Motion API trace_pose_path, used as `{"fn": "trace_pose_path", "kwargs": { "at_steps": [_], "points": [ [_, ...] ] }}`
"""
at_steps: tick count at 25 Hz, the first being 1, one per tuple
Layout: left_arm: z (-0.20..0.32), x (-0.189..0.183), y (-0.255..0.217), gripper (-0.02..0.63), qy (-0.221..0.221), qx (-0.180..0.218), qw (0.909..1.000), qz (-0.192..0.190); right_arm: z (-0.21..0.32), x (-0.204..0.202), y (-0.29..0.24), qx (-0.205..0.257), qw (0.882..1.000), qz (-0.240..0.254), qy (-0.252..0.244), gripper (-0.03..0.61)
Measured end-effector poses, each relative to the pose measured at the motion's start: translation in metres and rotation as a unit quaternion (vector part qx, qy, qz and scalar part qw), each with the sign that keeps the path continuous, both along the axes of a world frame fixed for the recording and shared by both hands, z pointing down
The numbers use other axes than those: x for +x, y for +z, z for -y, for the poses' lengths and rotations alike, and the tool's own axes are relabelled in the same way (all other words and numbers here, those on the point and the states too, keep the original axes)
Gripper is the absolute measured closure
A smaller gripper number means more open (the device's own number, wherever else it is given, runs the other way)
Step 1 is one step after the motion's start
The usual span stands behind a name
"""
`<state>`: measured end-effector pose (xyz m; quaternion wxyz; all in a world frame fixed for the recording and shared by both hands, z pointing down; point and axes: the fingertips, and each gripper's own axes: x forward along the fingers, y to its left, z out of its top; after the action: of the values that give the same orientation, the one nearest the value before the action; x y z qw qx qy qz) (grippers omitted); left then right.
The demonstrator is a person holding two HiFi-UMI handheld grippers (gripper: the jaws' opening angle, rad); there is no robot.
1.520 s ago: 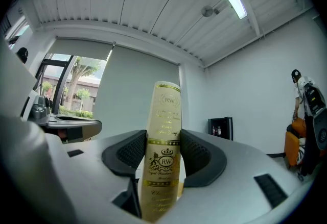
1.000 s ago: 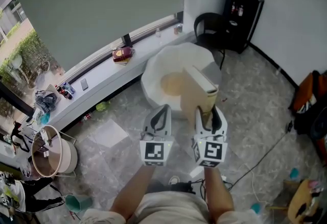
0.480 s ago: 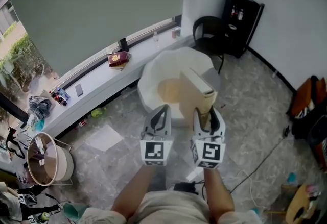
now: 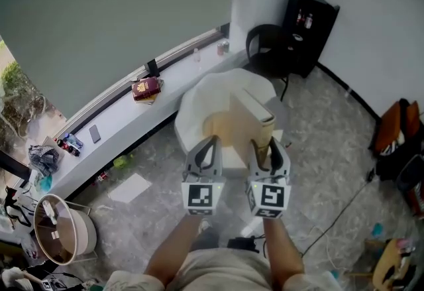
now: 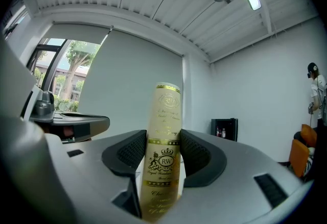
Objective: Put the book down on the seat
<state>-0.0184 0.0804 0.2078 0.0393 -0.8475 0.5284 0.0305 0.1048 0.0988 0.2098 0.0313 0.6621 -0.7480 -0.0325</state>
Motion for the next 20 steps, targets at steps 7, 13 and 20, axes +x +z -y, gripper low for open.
{"fn": "trace_pose_path", "kwargs": {
  "at_steps": [7, 13, 20],
  "points": [
    [0.064, -0.035, 0.002, 0.606, 0.003, -0.003, 1.0000, -0.003, 0.059, -0.031, -0.001, -0.004, 1.000, -0.008, 0.007, 0.367],
    [0.098, -0.050, 0.007, 0.607, 0.008, -0.005, 0.9999, -0.004, 0.089, -0.042, 0.003, -0.007, 1.000, -0.003, 0.020, 0.367],
    [0.132, -0.043, 0.021, 0.607, 0.009, -0.015, 0.9999, -0.002, 0.123, -0.031, 0.019, -0.014, 1.000, 0.006, 0.026, 0.367]
  ]
}}
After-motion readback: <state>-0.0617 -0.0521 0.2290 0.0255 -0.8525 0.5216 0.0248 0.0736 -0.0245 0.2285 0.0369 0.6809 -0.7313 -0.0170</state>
